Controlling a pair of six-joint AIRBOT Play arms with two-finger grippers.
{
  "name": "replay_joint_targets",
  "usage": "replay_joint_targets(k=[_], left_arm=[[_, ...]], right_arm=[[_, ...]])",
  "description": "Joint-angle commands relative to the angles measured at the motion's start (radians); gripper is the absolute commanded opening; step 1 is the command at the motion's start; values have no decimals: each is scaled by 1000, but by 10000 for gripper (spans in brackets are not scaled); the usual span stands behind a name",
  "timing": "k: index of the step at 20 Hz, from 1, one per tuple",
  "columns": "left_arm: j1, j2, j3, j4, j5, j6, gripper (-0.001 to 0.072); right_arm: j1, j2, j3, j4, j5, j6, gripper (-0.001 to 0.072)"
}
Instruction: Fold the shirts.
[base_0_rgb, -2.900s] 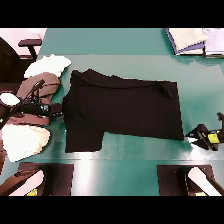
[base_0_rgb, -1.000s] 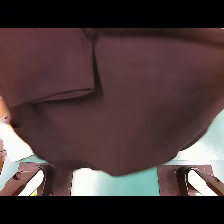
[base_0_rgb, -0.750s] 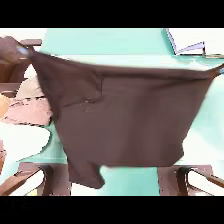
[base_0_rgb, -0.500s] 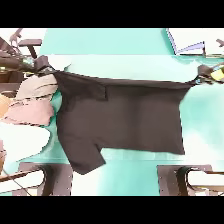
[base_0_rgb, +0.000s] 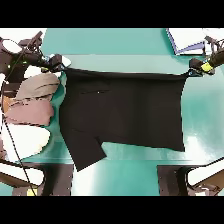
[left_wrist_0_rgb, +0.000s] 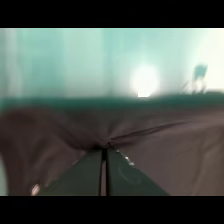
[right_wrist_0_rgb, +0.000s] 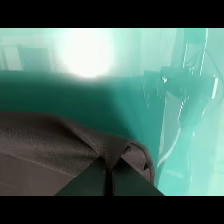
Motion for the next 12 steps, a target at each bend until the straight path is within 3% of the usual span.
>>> replay_joint_targets(k=[1, 7, 8, 9, 10, 12], left_arm=[[-3, -14, -24, 144, -147, -6, 24], [-29, -14, -204, 137, -90, -5, 41], [-30, -14, -212, 137, -78, -6, 316], [-30, -10, -211, 132, -71, -11, 494], [-30, -2, -210, 130, -72, -26, 498], [-28, 51, -212, 156, -91, -29, 497]], right_arm=[[10, -3, -5, -3, 58, -15, 14], [26, 125, -373, 2, -95, -14, 16], [26, 137, -415, 11, -108, -15, 63], [26, 148, -445, 28, -121, -15, 322], [21, 158, -458, 28, -125, -15, 450], [21, 196, -461, 23, -104, -26, 450]])
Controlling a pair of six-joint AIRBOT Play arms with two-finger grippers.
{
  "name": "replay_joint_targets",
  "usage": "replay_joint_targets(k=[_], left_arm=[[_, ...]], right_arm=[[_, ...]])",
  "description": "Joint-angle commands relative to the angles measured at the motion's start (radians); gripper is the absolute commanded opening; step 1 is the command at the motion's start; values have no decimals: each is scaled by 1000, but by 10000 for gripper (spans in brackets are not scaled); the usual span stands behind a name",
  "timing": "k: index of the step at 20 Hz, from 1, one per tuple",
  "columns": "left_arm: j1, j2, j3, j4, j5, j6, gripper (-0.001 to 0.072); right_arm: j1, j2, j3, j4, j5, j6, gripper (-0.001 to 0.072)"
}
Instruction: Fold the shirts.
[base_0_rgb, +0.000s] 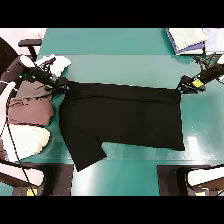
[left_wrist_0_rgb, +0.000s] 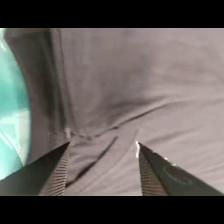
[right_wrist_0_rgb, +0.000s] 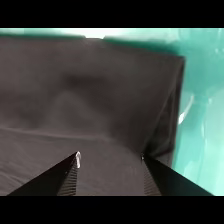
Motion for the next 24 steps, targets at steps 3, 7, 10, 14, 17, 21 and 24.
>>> replay_joint_targets(k=[3, 7, 10, 14, 17, 21, 24], left_arm=[[0, 217, -127, 149, -40, -34, 498], [0, 508, -489, 155, -76, -50, 498], [0, 701, -761, 144, -73, -73, 499], [0, 782, -931, 77, -37, -88, 498], [0, 781, -987, 19, 3, -87, 498], [0, 781, -1049, -39, 35, -84, 498], [0, 781, -1061, -115, 78, -31, 225]], right_arm=[[-1, 151, -55, 6, 61, -32, 450], [13, 312, -55, 6, 106, -34, 449], [14, 408, -55, 6, 110, -33, 449], [14, 463, -55, 6, 110, -32, 449], [14, 466, -55, 6, 117, -32, 449], [14, 466, -55, 7, 117, -32, 449], [13, 466, -55, 6, 121, -33, 449]])
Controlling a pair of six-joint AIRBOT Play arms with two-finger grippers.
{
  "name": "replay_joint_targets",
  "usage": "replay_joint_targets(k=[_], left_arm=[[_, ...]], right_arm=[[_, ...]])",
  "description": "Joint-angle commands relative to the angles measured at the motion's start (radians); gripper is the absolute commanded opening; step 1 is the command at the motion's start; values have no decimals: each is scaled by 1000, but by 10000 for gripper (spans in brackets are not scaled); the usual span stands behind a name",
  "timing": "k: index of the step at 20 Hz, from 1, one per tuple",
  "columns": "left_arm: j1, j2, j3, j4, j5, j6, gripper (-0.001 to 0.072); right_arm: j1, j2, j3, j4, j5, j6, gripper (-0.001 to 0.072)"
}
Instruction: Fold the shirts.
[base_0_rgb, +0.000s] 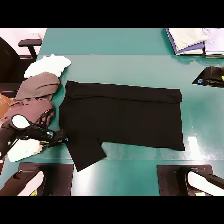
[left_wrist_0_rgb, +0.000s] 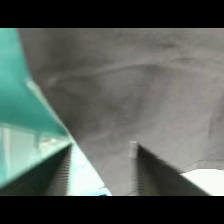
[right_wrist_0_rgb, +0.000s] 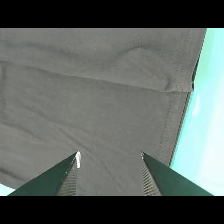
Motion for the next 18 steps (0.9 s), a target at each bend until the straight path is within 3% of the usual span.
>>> replay_joint_targets(k=[1, 6, 7, 8, 10, 13, 18], left_arm=[[1, 3, -24, -115, 49, 81, 24], [1, 6, 46, -154, 18, 134, 24], [1, 6, 57, -154, 16, 139, 24], [1, 6, 63, -154, 19, 140, 24], [1, 5, 66, -155, 20, 142, 24], [1, 5, 65, -155, 21, 142, 24], [1, 5, 66, -158, 21, 142, 24]], right_arm=[[-4, 2, -7, -1, 9, -3, 449], [-154, 92, -384, -20, 8, -3, 453], [-201, 115, -488, -47, 9, -3, 504], [-256, 138, -600, -65, 8, -3, 614], [-364, 174, -800, -73, -10, -3, 604], [-447, 211, -1003, -69, -79, -4, 472], [-412, 217, -1097, 55, -207, -13, 448]])
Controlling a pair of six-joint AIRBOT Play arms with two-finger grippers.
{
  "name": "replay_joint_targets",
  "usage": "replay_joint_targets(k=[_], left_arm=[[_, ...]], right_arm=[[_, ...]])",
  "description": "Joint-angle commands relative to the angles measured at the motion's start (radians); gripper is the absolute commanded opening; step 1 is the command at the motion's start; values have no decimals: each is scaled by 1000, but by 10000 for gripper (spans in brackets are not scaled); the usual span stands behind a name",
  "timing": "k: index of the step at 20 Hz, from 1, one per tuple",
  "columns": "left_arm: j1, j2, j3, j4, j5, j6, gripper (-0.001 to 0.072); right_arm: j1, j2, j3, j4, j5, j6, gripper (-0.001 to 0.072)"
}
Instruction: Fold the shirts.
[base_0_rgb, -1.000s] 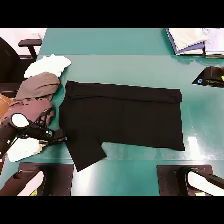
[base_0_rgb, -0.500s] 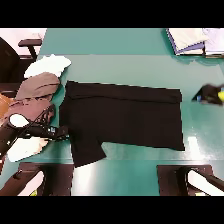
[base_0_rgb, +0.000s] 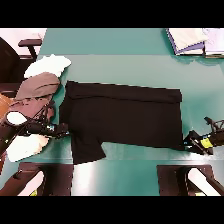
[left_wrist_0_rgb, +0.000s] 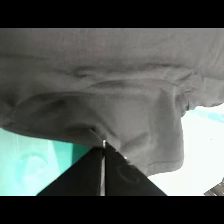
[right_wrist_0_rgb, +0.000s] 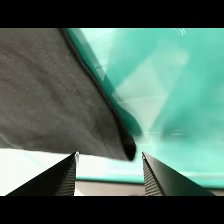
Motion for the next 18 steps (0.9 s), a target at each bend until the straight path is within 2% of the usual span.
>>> replay_joint_targets(k=[1, 3, 4, 5, 7, 9, 14, 16, 18], left_arm=[[0, 0, 2, -2, 1, 2, 24], [0, 0, 2, 10, -5, 3, 24], [0, 1, 8, 35, -30, 2, 23], [0, 2, 21, 74, -64, 1, 22], [0, 28, 46, 166, -121, -51, 22], [0, 129, 46, 206, -164, -101, 22], [0, 365, 47, 138, -455, -218, 22], [0, 381, 76, 115, -436, -226, 23], [0, 333, 137, 126, -327, -211, 22]], right_arm=[[29, -1, -63, 80, -92, -5, 437], [90, -34, -32, 78, -101, -5, 163], [117, -48, -13, 67, -97, -5, 53], [150, -61, 14, 61, -78, -6, 16], [203, -56, 70, 21, -25, -6, 15], [262, 10, 112, -71, 46, -5, 15], [303, 235, 110, -248, 234, 10, 15], [304, 278, 140, -235, 235, 21, 14], [334, 251, 222, -180, 191, 21, 14]])
